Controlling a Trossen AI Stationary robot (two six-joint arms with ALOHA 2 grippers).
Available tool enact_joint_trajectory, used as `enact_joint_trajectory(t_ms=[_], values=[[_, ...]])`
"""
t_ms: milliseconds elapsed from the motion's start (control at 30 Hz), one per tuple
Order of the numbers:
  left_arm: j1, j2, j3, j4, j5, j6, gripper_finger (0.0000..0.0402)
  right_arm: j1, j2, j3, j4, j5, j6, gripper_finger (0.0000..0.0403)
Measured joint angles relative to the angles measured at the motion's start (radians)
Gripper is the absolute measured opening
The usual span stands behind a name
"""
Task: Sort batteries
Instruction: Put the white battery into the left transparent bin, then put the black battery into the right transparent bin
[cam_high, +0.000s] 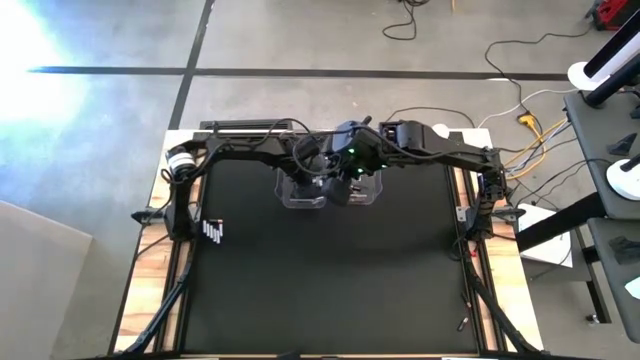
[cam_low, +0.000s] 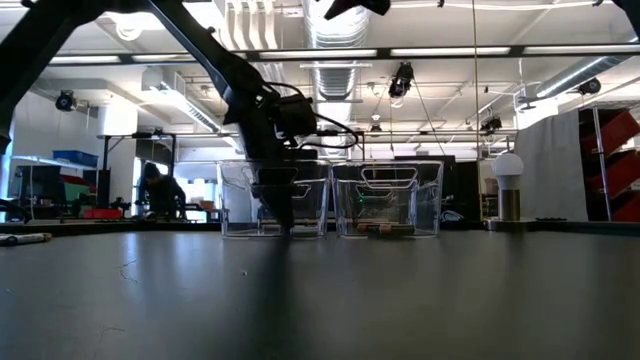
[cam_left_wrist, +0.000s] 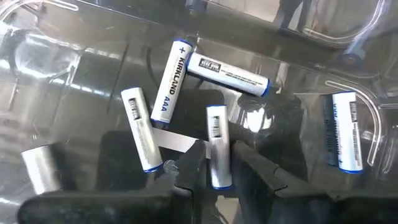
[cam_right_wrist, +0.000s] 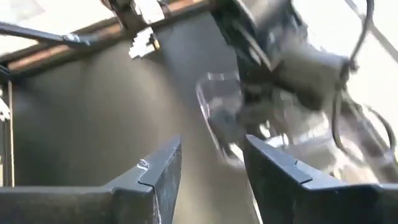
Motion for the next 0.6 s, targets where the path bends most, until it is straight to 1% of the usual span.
enact_joint_trajectory(t_ms=[133,267,333,433,467,533,600], values=[[0.000,-0.030,-0.003,-0.003,-0.007,-0.002,0.0074,0.000,-0.011,0.001,-0.178,0.063,0.074,0.0173],[0.001,-0.102,-0.003,-0.026,-0.007,-0.028,0.0083,0.021,-0.013,-0.007,-0.419,0.068,0.211,0.0183],[0.000,-0.154,-0.003,-0.025,-0.006,-0.033,0.0089,0.046,-0.039,-0.054,-0.374,0.047,0.247,0.0188],[0.000,-0.255,-0.002,-0.002,0.000,-0.034,0.0098,0.086,-0.086,-0.145,-0.280,-0.040,0.301,0.0195],[0.000,-0.289,-0.002,0.003,0.002,-0.034,0.0100,0.096,-0.098,-0.178,-0.289,-0.059,0.330,0.0197],[0.000,-0.360,-0.002,0.028,0.004,-0.034,0.0104,0.128,-0.110,-0.257,-0.362,-0.061,0.400,0.0198],[0.001,-0.431,-0.001,0.047,0.004,-0.033,0.0107,0.165,-0.119,-0.359,-0.376,-0.062,0.458,0.0198]])
